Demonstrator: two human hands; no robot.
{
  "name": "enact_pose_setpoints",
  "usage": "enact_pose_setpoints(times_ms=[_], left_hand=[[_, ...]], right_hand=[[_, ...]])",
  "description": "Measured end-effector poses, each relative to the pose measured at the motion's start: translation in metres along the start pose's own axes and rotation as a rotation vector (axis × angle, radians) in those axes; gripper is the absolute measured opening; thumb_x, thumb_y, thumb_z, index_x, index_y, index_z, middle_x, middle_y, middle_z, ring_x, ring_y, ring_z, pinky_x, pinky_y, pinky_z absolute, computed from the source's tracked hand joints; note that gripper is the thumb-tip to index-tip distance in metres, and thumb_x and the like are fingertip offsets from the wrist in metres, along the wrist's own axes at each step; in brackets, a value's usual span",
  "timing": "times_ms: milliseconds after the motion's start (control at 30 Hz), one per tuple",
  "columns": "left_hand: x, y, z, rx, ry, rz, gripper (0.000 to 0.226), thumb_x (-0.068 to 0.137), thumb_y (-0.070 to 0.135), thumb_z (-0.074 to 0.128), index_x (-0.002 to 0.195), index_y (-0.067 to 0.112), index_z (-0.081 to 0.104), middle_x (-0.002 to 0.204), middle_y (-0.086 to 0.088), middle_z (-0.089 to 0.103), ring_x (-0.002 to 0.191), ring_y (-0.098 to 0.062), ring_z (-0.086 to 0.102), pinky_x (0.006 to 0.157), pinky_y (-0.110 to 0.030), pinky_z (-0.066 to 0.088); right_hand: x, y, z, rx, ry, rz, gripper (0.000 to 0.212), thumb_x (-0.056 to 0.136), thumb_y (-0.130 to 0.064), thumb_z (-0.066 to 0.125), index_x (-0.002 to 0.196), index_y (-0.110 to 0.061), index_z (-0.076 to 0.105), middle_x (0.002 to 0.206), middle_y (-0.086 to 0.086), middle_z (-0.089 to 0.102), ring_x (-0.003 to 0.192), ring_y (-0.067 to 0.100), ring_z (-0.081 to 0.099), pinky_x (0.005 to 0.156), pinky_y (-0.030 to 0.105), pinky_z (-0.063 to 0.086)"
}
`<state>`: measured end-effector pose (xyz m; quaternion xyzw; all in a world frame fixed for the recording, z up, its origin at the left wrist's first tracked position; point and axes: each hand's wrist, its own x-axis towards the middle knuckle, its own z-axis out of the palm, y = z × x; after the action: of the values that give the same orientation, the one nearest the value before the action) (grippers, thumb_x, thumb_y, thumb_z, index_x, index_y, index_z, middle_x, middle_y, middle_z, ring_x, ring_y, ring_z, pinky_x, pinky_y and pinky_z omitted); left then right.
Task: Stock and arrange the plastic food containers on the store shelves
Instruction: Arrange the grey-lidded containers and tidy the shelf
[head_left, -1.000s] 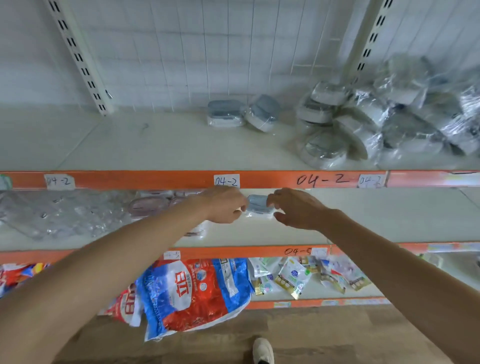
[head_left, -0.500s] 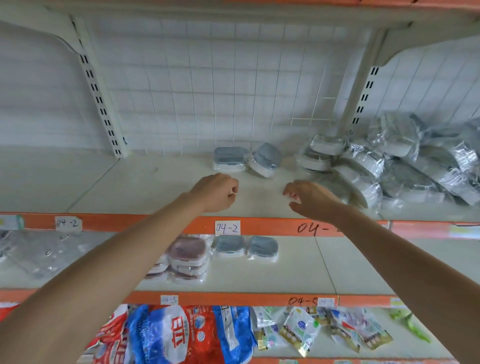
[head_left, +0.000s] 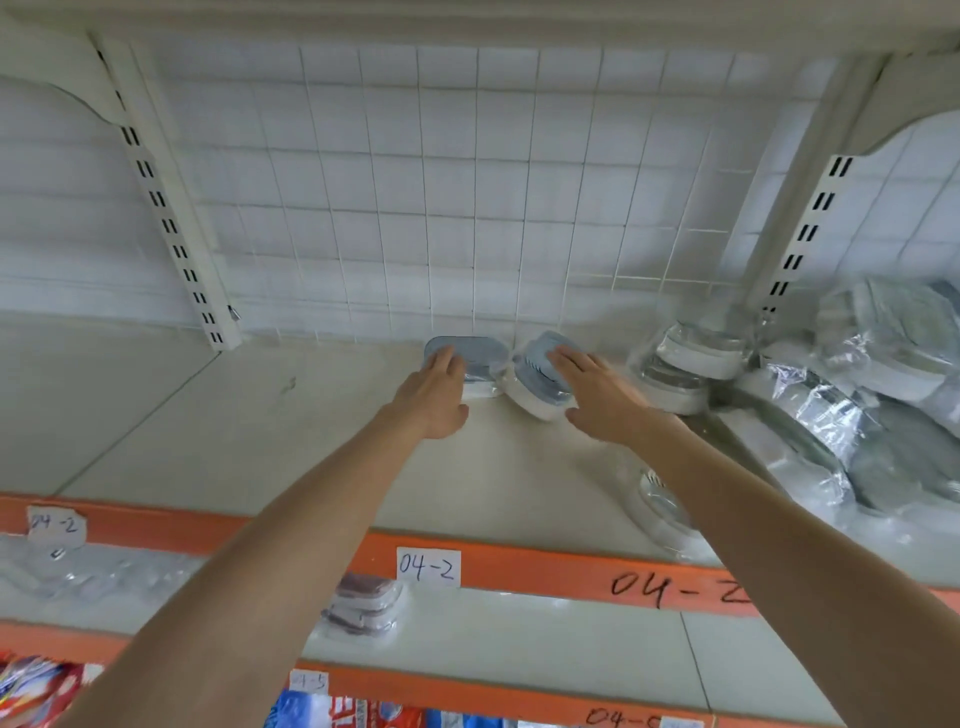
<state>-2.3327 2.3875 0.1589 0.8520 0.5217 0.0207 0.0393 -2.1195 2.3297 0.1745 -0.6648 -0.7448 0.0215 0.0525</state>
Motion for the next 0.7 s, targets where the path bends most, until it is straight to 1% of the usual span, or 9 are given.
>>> enact_pose_setpoints(times_ms=[67, 100, 200, 267, 367, 467, 533, 600, 700], left_hand=[[0.004, -0.007, 0.003, 0.01, 0.001, -0.004, 0.069, 0.096, 0.026, 0.047, 0.148, 0.003, 0.009, 0.157, -0.011, 0.01, 0.143, -0.023, 0.017, 0.109, -0.038, 0.03], [0.004, -0.011, 0.004, 0.043, 0.013, 0.005, 0.067, 0.096, 0.026, 0.048, 0.148, 0.004, 0.012, 0.155, -0.011, 0.016, 0.141, -0.024, 0.02, 0.108, -0.037, 0.03], [0.0, -0.022, 0.006, 0.163, 0.101, 0.038, 0.059, 0.093, 0.035, 0.05, 0.14, 0.006, 0.03, 0.141, -0.011, 0.032, 0.132, -0.026, 0.03, 0.104, -0.033, 0.031], [-0.006, -0.028, 0.002, 0.217, 0.119, 0.041, 0.056, 0.091, 0.045, 0.051, 0.132, 0.007, 0.04, 0.133, -0.011, 0.036, 0.126, -0.028, 0.033, 0.099, -0.034, 0.033], [-0.014, -0.034, -0.006, 0.226, 0.105, 0.015, 0.053, 0.088, 0.053, 0.054, 0.12, 0.01, 0.053, 0.122, -0.009, 0.045, 0.117, -0.027, 0.04, 0.09, -0.034, 0.038], [-0.023, -0.039, -0.009, 0.156, 0.124, 0.009, 0.051, 0.082, 0.055, 0.061, 0.111, 0.013, 0.055, 0.107, -0.005, 0.045, 0.108, -0.026, 0.043, 0.081, -0.032, 0.034], [-0.032, -0.043, -0.007, 0.061, 0.118, -0.001, 0.051, 0.078, 0.051, 0.067, 0.11, 0.013, 0.053, 0.109, -0.006, 0.039, 0.108, -0.027, 0.04, 0.085, -0.033, 0.038], [-0.039, -0.047, -0.005, -0.122, 0.076, -0.031, 0.052, 0.076, 0.041, 0.073, 0.113, 0.012, 0.05, 0.118, -0.009, 0.038, 0.11, -0.03, 0.041, 0.094, -0.038, 0.041], [-0.046, -0.048, -0.007, -0.195, 0.006, -0.036, 0.059, 0.075, 0.033, 0.077, 0.12, 0.011, 0.045, 0.121, -0.011, 0.039, 0.107, -0.03, 0.048, 0.091, -0.031, 0.039]], right_hand=[[0.012, 0.001, 0.003, -0.034, -0.046, -0.01, 0.077, 0.089, -0.004, 0.051, 0.151, -0.02, 0.008, 0.158, -0.002, 0.005, 0.142, 0.027, 0.018, 0.108, 0.041, 0.032], [0.016, 0.0, 0.004, -0.064, -0.059, -0.011, 0.075, 0.09, -0.007, 0.051, 0.15, -0.02, 0.01, 0.158, -0.001, 0.007, 0.141, 0.028, 0.018, 0.109, 0.042, 0.03], [0.016, -0.005, 0.011, -0.176, -0.036, -0.036, 0.057, 0.09, -0.028, 0.054, 0.142, -0.023, 0.032, 0.146, 0.001, 0.032, 0.134, 0.027, 0.026, 0.105, 0.04, 0.029], [0.013, -0.011, 0.013, -0.241, 0.006, -0.07, 0.048, 0.091, -0.037, 0.051, 0.136, -0.023, 0.042, 0.137, 0.002, 0.04, 0.128, 0.026, 0.031, 0.103, 0.036, 0.028], [0.005, -0.024, 0.014, -0.28, 0.032, -0.105, 0.049, 0.091, -0.046, 0.049, 0.131, -0.017, 0.049, 0.133, 0.006, 0.04, 0.127, 0.025, 0.032, 0.104, 0.033, 0.027], [-0.007, -0.036, 0.012, -0.253, -0.01, -0.13, 0.056, 0.088, -0.052, 0.05, 0.125, -0.01, 0.053, 0.129, 0.009, 0.04, 0.123, 0.026, 0.035, 0.104, 0.033, 0.03], [-0.015, -0.044, 0.005, -0.176, -0.076, -0.158, 0.051, 0.085, -0.046, 0.053, 0.118, -0.007, 0.056, 0.119, 0.009, 0.04, 0.116, 0.026, 0.039, 0.097, 0.032, 0.036], [-0.018, -0.049, -0.004, -0.145, -0.124, -0.211, 0.038, 0.083, -0.031, 0.054, 0.113, -0.009, 0.059, 0.11, 0.007, 0.039, 0.109, 0.026, 0.043, 0.086, 0.029, 0.035], [-0.022, -0.052, -0.005, -0.177, -0.151, -0.27, 0.042, 0.081, -0.015, 0.052, 0.124, -0.015, 0.053, 0.119, 0.008, 0.038, 0.114, 0.025, 0.038, 0.092, 0.033, 0.035]])
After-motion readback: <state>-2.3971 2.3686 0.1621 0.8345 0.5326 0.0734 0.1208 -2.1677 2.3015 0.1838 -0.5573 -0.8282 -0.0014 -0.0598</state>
